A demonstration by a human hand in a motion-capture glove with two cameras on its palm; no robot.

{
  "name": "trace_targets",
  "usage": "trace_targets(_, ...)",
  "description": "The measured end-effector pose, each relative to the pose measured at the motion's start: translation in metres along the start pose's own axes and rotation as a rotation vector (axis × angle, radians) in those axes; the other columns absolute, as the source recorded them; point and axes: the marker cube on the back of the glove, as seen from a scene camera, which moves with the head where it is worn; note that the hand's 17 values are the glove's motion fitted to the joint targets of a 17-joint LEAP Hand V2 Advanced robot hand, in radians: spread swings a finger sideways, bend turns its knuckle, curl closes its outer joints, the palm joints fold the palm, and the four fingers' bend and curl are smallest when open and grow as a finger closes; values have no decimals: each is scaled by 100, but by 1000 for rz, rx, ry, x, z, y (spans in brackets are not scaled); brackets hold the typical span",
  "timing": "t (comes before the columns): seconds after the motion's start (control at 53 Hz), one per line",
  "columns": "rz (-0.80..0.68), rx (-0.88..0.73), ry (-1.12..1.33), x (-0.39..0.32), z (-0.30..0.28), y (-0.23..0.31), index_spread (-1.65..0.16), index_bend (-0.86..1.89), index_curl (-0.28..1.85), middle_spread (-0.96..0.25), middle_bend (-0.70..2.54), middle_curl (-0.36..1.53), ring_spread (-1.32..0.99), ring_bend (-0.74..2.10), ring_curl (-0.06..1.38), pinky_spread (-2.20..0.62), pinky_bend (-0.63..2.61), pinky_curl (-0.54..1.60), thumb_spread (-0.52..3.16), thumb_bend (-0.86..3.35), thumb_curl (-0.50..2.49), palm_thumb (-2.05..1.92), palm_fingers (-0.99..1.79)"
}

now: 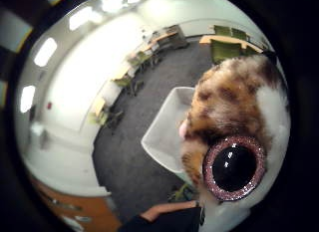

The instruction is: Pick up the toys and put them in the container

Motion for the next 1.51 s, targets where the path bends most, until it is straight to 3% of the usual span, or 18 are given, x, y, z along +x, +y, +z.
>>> trace_targets(0.057, -116, -6, -31, 23, 12, -13, -37, 17, 51, -42, 82, 67, -38, 125, 51, -50, 82, 42, 69, 16, 77, 65, 116)
trace_targets(0.321, -177, -65, -66, -27, 74, -34, -38, 17, 58, -42, 81, 70, -38, 127, 50, -50, 83, 42, 67, 13, 86, 66, 115)
trace_targets(0.415, -172, -244, 104, -4, 99, -33, -38, 14, 59, -42, 82, 71, -38, 128, 50, -50, 84, 42, 67, 13, 89, 66, 113)
trace_targets(0.453, -122, -336, 199, 8, 108, -33, -35, -1, 54, -42, 73, 68, -39, 125, 49, -49, 93, 45, 70, 8, 87, 61, 86)
trace_targets(0.471, -87, -363, 229, 12, 111, -33, -36, 16, 60, -43, 81, 72, -38, 129, 52, -49, 88, 44, 68, 12, 90, 66, 107)
trace_targets(0.49, -51, -379, 230, 14, 113, -33, -28, -22, 46, -33, 55, 63, -38, 116, 45, -44, 97, 45, 85, 3, 81, 50, 19)
trace_targets(0.528, -22, -388, 146, 11, 113, -32, -21, 1, 57, -19, 41, 63, -25, 92, 49, -35, 106, 56, 90, -10, 73, 31, -52)
trace_targets(0.622, -118, -364, 116, 25, 106, -29, -14, -1, 39, -4, 25, 52, -15, 61, 32, -22, 99, 45, 98, -10, 62, 10, -45)
trace_targets(0.717, 3, -322, 157, 39, 96, -32, -11, 2, 32, 4, 18, 48, -9, 49, 25, -15, 93, 41, 102, -6, 55, 2, -36)
trace_targets(0.811, -73, -300, 156, 23, 79, -22, -10, 5, 28, 6, 17, 46, -8, 43, 24, -12, 86, 38, 104, -6, 49, -4, -29)
trace_targets(0.924, -44, -277, 292, 17, 60, -10, -10, 7, 26, 4, 18, 45, -10, 38, 24, -10, 78, 35, 103, -8, 43, -9, -22)
trace_targets(1.018, -181, -292, -94, 16, 21, 7, -12, 8, 24, 1, 19, 44, -12, 37, 24, -9, 73, 34, 101, -10, 38, -12, -17)
trace_targets(1.056, -216, -284, -140, 31, 9, 13, -13, 9, 24, 0, 19, 44, -13, 37, 24, -9, 72, 33, 100, -10, 37, -12, -15)
trace_targets(1.15, 52, -238, 230, 140, -1, 15, -15, 11, 24, -2, 19, 43, -14, 35, 25, -8, 71, 33, 97, -11, 33, -13, -12)
trace_targets(1.207, 38, -241, 211, 176, -9, 25, -15, 12, 24, -3, 18, 42, -15, 34, 25, -7, 70, 33, 96, -11, 31, -14, -11)
trace_targets(1.32, 279, -215, 297, 271, -9, 43, -17, 14, 25, -4, 17, 41, -16, 31, 26, -7, 69, 33, 94, -11, 27, -15, -10)
trace_targets(1.509, 413, -229, 259, 394, 18, 83, -21, 20, 30, -5, 13, 35, -18, 26, 26, -6, 70, 33, 90, -11, 23, -15, -7)
